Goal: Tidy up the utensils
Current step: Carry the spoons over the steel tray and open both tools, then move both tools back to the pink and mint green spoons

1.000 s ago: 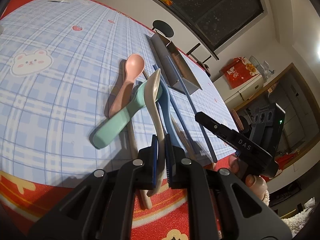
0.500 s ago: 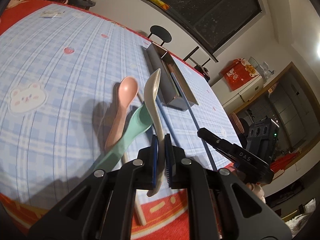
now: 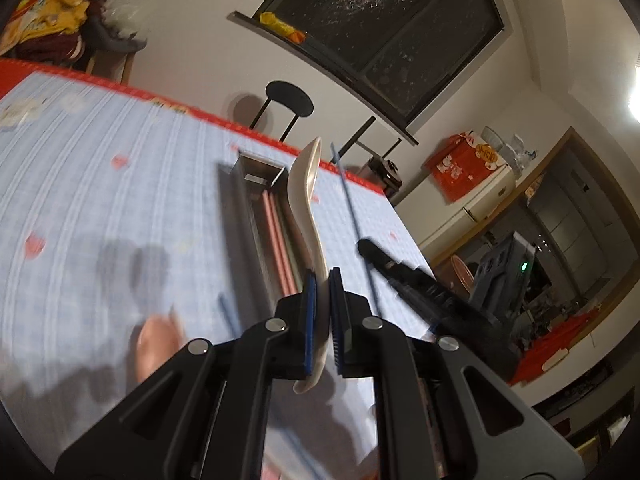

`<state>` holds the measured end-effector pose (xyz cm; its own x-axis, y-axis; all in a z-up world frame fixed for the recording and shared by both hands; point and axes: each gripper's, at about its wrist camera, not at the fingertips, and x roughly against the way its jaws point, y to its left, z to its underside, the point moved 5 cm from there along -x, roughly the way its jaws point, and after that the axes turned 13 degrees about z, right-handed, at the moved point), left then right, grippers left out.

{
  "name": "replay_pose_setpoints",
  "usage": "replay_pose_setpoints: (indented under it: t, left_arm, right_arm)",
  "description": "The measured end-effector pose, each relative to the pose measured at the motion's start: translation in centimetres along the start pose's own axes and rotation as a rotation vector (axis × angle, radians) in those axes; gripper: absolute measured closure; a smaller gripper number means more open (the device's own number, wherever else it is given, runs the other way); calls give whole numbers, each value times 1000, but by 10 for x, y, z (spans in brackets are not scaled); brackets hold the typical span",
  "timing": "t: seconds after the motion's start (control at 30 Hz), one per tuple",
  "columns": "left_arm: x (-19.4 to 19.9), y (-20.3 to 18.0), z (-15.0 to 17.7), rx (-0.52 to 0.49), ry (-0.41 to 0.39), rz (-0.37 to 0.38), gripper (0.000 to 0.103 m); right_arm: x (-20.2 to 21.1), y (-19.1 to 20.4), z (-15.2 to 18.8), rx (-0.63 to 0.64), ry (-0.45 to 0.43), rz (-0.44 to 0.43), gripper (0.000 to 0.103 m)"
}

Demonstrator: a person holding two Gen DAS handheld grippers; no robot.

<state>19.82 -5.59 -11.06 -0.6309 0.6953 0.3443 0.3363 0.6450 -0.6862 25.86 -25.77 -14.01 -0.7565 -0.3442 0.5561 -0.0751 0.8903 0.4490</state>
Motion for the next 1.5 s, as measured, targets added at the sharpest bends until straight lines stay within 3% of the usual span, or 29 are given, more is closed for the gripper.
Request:
replay_pose_setpoints:
  t: [0.2, 0.53, 0.97, 1.07, 1.13, 1.2, 1.3, 1.37, 1.5]
  left_arm:
    - [-58, 16, -37, 38, -2, 5, 92]
    - [-134, 61, -48, 135, 28, -44, 92]
    - [-161, 88, -50, 133, 56, -127, 92]
    - [-155, 82, -57, 73, 35, -137, 79]
    - [-149, 77, -63, 48, 26, -134, 78]
    - [-139, 70, -68, 10, 13, -143, 72]
    - [-120, 59, -72, -61, -11, -170, 59]
    - [-106, 54, -72, -106, -22, -194, 53]
    - [-73, 47, -69, -187, -44, -250, 29]
  right_arm:
    - [-32, -8, 10, 36, 31, 32, 96]
    - [-49, -18, 15, 37, 55, 81, 96]
    - [-57, -17, 20, 46, 79, 99, 96]
    - [-53, -18, 18, 25, 67, 90, 95]
    - [-51, -17, 17, 24, 61, 86, 94]
    - [-48, -14, 17, 41, 49, 94, 87]
    - [-42, -9, 17, 72, 29, 105, 67]
    - [-38, -4, 17, 101, 11, 123, 48]
    - [-29, 7, 19, 152, -25, 149, 26]
